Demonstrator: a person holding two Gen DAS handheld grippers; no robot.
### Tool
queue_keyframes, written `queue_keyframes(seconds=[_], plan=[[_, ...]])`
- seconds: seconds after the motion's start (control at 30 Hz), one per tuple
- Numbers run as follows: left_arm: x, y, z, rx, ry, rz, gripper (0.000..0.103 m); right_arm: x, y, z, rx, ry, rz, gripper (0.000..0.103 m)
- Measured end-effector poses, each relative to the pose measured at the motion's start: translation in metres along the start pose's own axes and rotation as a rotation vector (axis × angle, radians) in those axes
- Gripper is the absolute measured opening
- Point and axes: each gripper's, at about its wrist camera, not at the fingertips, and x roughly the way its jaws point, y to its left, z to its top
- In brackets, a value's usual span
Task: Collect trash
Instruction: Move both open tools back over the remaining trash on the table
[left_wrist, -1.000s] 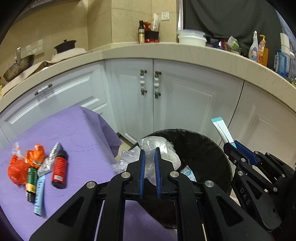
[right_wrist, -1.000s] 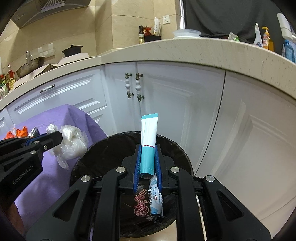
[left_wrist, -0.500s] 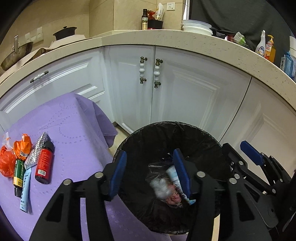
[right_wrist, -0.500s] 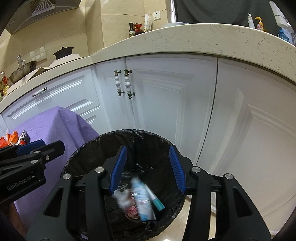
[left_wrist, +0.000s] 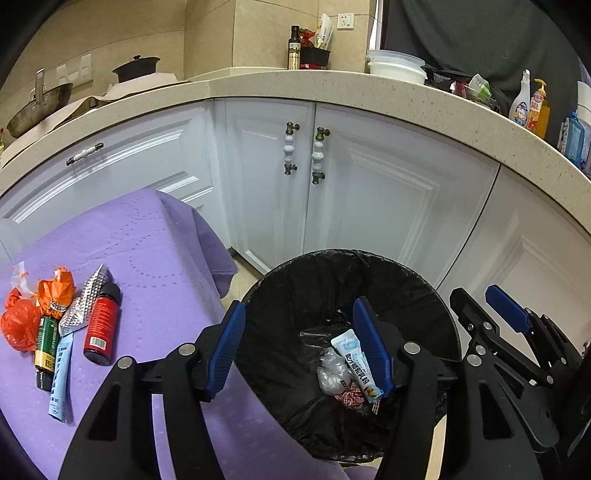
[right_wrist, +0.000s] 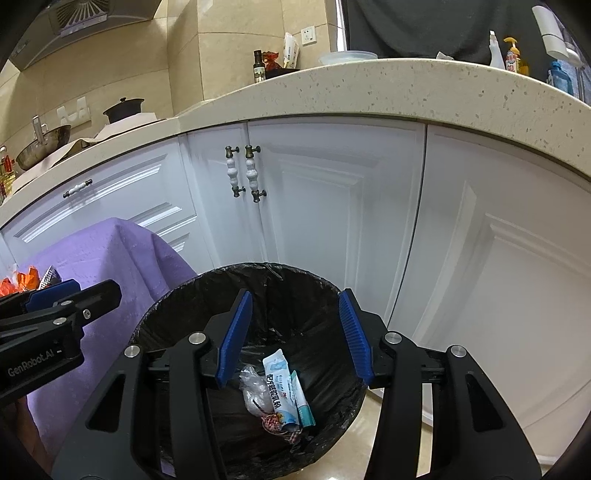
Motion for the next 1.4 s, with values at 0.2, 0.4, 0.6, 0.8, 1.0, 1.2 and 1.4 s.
queue_keyframes(seconds=[0.2,0.4,0.6,0.8,1.0,1.2,1.4], plan=[[-0.009,0.01,0.001,-0.016,-0.011,0.004,0.06,-0.007,0.007,0.003,0.0,-0.005,0.002,0.048],[-0.024,0.033,-0.002,-0.036,-0.029,0.034,0.06,-0.015,0.024,0.005,-0.003,-0.007,0.03,0.048],[-0.042,0.071,-0.009,-0.071,-0.039,0.092,0.06,-0.025,0.059,0.006,-0.015,-0.002,0.102,0.048],[-0.063,0.119,-0.02,-0.12,-0.052,0.171,0.061,-0.034,0.105,0.006,-0.047,0.005,0.184,0.048],[-0.084,0.166,-0.034,-0.174,-0.052,0.25,0.062,-0.046,0.151,0.004,-0.102,0.014,0.255,0.048],[-0.103,0.21,-0.054,-0.222,-0.057,0.332,0.063,-0.056,0.201,-0.006,-0.166,0.042,0.334,0.048],[-0.118,0.246,-0.071,-0.276,-0.05,0.378,0.063,-0.062,0.246,-0.015,-0.231,0.074,0.391,0.048]])
